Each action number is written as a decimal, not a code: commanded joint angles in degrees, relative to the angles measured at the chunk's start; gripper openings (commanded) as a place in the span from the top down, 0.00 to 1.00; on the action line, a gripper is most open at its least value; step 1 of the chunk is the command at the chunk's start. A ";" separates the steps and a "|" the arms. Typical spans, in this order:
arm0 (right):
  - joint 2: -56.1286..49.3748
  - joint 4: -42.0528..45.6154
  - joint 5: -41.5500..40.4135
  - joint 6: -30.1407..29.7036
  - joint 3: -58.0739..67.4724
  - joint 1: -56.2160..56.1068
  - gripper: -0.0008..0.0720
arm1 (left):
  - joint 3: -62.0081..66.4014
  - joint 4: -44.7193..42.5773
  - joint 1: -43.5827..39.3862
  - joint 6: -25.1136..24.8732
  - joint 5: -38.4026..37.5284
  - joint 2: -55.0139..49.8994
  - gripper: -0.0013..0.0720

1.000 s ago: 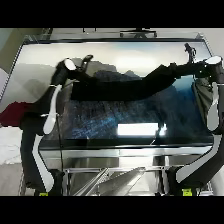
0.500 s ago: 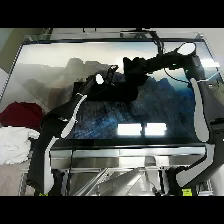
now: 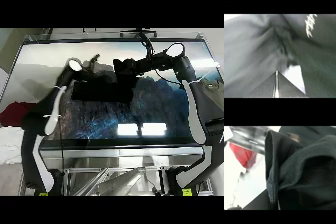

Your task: Fold the shirts.

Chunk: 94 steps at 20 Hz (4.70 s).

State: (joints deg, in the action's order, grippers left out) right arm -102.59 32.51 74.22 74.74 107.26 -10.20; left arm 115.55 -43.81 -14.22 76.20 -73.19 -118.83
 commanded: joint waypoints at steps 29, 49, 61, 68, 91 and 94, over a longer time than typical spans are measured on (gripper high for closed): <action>-10.08 19.04 -7.69 13.62 2.89 1.03 0.11 | -5.16 2.03 31.50 -2.34 -14.73 19.61 0.96; -21.70 1.33 -12.13 4.50 2.97 -4.90 0.96 | -5.16 1.90 31.52 -3.78 -15.43 19.61 0.96; 0.15 1.31 -27.85 17.59 3.02 19.28 0.96 | -5.18 1.95 31.50 -3.76 -15.61 19.58 0.96; 6.60 7.78 -21.55 29.14 3.02 44.52 0.96 | -5.18 1.95 31.50 -3.72 -16.26 19.58 0.96; 16.85 59.80 10.27 40.81 -24.46 59.52 0.03 | -5.18 1.84 17.57 -3.72 -21.38 19.54 0.96; 19.43 55.54 10.01 40.76 -22.08 59.47 0.03 | -5.16 1.90 17.53 -3.69 -21.31 19.56 0.96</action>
State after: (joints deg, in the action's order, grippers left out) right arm -84.90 90.98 84.05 115.85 84.05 49.28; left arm 110.39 -41.95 3.81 72.47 -94.56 -99.26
